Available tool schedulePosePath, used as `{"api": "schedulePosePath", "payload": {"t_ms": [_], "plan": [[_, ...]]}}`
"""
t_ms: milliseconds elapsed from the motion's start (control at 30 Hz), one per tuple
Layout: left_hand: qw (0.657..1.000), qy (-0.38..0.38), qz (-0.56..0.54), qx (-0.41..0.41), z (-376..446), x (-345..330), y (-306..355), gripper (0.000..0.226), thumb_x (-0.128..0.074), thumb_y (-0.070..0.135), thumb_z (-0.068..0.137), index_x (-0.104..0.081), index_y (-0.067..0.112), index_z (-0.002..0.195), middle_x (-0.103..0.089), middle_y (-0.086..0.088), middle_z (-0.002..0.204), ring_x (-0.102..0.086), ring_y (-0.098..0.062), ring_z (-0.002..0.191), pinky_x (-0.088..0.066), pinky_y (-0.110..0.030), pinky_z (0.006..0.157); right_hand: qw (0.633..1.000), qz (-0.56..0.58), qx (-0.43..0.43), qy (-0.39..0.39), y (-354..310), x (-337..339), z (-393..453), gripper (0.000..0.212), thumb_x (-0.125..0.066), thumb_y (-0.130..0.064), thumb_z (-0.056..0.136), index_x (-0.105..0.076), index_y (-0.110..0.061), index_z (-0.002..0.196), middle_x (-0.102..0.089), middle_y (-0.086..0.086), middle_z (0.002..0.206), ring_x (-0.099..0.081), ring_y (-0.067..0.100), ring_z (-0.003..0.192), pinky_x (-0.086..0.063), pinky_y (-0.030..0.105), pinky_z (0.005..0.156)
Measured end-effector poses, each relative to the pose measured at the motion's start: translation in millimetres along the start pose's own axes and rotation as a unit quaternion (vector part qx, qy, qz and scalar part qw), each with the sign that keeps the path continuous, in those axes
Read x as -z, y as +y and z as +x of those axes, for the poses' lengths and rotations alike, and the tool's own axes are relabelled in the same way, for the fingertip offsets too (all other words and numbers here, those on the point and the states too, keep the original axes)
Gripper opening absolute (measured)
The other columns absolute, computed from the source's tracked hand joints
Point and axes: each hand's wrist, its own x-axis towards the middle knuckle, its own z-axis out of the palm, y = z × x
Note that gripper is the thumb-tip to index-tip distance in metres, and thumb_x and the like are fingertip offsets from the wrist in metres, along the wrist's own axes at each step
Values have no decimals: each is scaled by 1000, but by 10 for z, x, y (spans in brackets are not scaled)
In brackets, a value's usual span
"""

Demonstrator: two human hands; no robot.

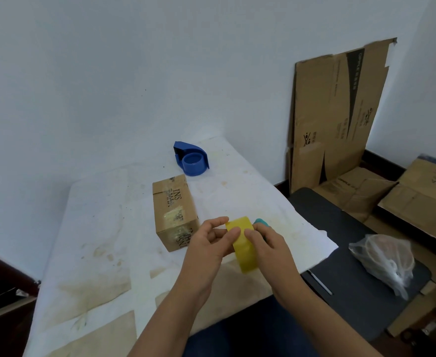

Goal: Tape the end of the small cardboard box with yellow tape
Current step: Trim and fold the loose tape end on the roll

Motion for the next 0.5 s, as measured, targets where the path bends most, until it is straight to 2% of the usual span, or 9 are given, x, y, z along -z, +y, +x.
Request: {"api": "schedulePosePath", "payload": {"t_ms": [67,100,167,267,367,500], "plan": [[1000,8,-6,-1,5,-21,-12,30,-70,14,89,-63,14,119,-75,-11,94,-75,-15,82,-60,-22,72,1000,16,4,9,7,-12,5,22,-49,-28,95,-57,-15,79,-52,4,79,-50,15,76,-39,25,64],[1000,10,-6,-1,4,-30,-18,30,-70,13,89,-63,13,119,-75,-13,95,-75,-15,82,-60,-22,72,1000,26,1,15,13,-17,9,27,-48,-29,95,-57,-10,79,-52,11,79,-49,16,76,-39,27,64],[1000,10,-1,0,3,-44,-35,31,-70,13,89,-63,13,119,-75,-16,99,-75,-16,84,-60,-22,72,999,39,-11,21,24,-25,18,36,-46,-34,96,-59,-2,86,-57,21,89,-50,16,76,-41,29,66],[1000,6,15,-4,3,-45,-47,31,-70,15,90,-63,16,120,-76,-12,97,-76,-15,87,-60,-22,74,999,43,-25,11,52,-21,31,37,-47,-45,94,-62,-11,85,-61,11,88,-55,16,79,-44,27,67],[1000,2,30,-5,10,-48,-63,31,-70,16,90,-63,18,121,-73,-15,99,-75,-14,88,-60,-22,75,1000,25,-18,-3,80,7,40,30,-50,-45,92,-59,-18,83,-55,0,84,-52,13,78,-38,22,65],[999,-7,40,9,6,-17,-85,24,-63,15,96,-64,18,119,-73,-18,100,-75,-17,90,-61,-24,74,998,-49,31,-8,92,73,53,21,-53,-38,93,-60,-20,85,-55,4,90,-52,9,77,-38,17,64]]}}
